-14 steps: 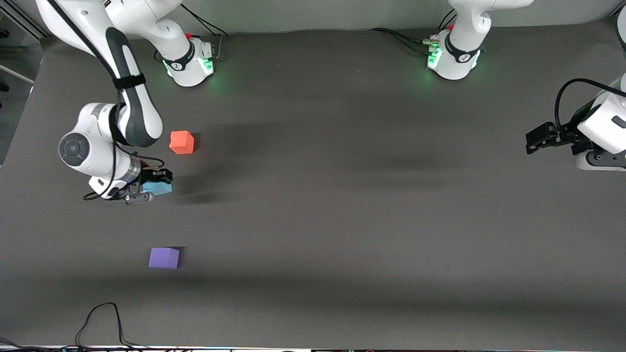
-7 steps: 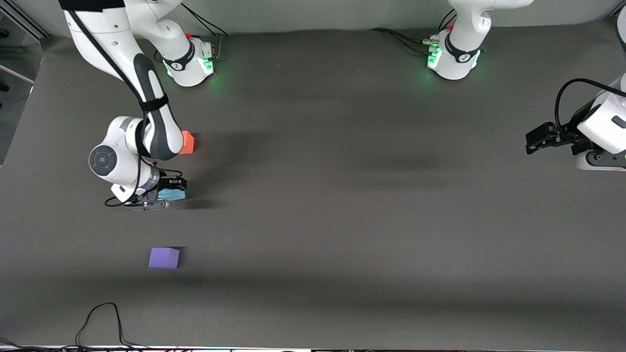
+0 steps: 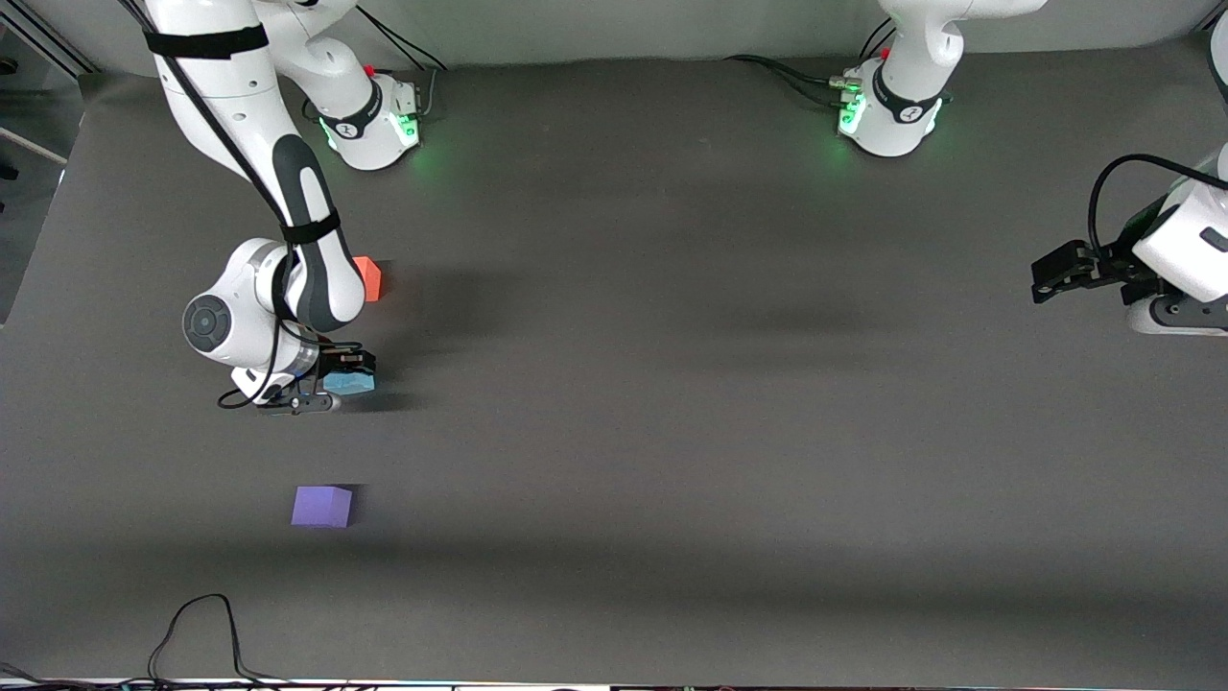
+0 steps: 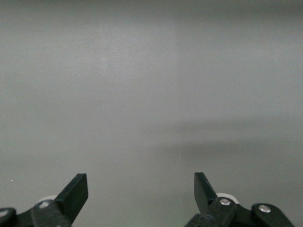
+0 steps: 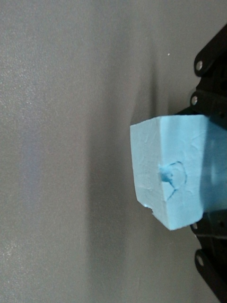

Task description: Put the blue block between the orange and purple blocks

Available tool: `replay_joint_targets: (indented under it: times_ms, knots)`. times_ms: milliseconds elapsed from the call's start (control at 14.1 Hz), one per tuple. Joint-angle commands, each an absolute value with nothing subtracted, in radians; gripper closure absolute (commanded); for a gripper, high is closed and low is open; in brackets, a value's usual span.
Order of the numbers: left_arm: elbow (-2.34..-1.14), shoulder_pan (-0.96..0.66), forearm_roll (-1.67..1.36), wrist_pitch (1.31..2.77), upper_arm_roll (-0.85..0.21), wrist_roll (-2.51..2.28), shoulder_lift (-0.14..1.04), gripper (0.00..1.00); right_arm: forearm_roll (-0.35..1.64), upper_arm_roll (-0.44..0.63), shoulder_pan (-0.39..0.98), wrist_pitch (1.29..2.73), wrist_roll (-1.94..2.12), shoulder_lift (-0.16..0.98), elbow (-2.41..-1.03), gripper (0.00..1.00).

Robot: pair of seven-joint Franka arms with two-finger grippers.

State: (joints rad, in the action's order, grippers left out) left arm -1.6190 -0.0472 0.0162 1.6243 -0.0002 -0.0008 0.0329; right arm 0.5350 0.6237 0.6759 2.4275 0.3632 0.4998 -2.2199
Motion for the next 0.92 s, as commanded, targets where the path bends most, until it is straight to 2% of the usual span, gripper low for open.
replay_joint_targets:
  times_ms: [0, 285, 498, 711, 854]
  knots:
    - [-1.609, -0.051, 0.008, 1.632, 0.002, -0.014, 0.034, 0.0, 0.574, 0.632, 0.683, 2.445, 0.402, 0.525, -2.209, 0.0]
    - [-1.609, -0.051, 0.008, 1.632, 0.002, -0.014, 0.035, 0.0, 0.574, 0.643, 0.684, 2.425, 0.384, 0.493, -2.2, 0.0]
    - [-1.609, -0.052, 0.008, 1.632, 0.002, -0.014, 0.035, 0.0, 0.551, 0.69, 0.696, 2.311, 0.383, 0.427, -2.155, 0.0]
    - [-1.609, -0.052, 0.008, 1.632, 0.002, -0.014, 0.037, 0.0, 0.38, 0.782, 0.744, 2.105, 0.3, 0.358, -1.99, 0.0]
    - [-1.609, -0.051, 0.009, 1.634, 0.003, -0.014, 0.038, 0.0, 0.319, 0.802, 0.741, 1.966, 0.284, 0.315, -1.854, 0.0]
